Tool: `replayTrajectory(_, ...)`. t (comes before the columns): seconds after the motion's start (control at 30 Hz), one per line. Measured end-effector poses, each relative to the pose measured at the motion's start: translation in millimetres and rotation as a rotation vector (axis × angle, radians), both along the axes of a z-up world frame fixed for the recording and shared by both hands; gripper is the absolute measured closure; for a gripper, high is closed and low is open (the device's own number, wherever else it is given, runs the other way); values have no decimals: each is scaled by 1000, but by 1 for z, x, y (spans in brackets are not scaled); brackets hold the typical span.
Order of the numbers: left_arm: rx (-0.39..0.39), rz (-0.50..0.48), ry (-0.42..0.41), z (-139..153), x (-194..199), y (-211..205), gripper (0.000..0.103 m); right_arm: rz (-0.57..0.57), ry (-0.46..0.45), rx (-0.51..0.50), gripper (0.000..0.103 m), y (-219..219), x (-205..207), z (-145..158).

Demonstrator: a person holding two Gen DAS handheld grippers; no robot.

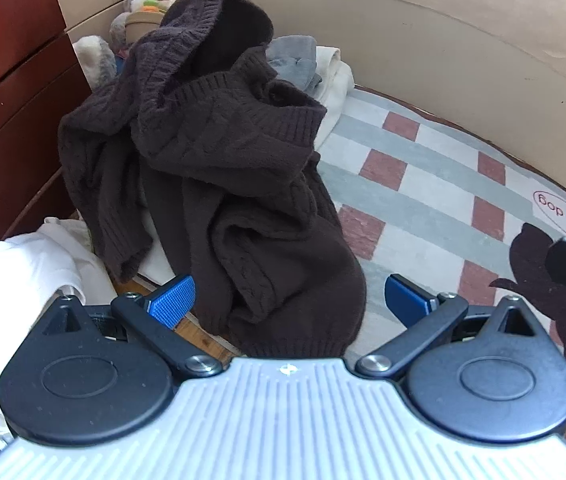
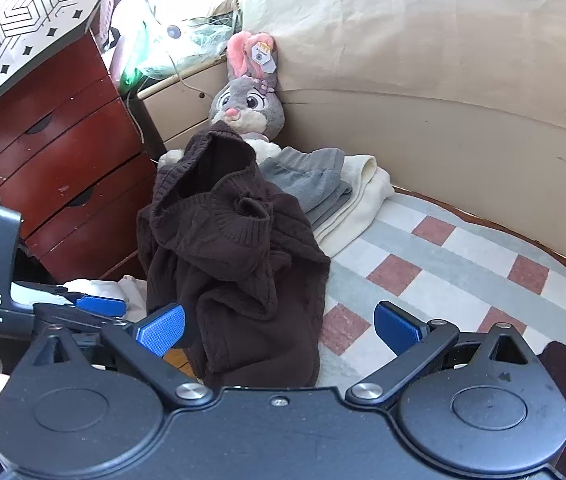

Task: Fold clothes
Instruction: 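Move both grippers toward the dark brown sweater heap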

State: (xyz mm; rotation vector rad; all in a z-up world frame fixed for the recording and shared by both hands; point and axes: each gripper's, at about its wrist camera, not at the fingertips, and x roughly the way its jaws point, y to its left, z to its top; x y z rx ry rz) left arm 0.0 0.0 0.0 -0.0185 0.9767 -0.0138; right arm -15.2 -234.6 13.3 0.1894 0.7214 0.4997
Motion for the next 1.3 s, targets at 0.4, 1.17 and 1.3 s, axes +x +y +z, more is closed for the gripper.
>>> replayTrajectory(0.4, 55, 12, 6, 0, 1, -12, 0, 22, -12, -26, 1, 4, 0, -2)
replayTrajectory(1.17, 36, 13, 8, -1, 0, -11, 0, -2, 13, -8, 1, 0, 3, -8)
replayTrajectory(1.3, 45, 1, 17, -4, 0, -11, 0, 7, 19, -27, 1, 2, 3, -12)
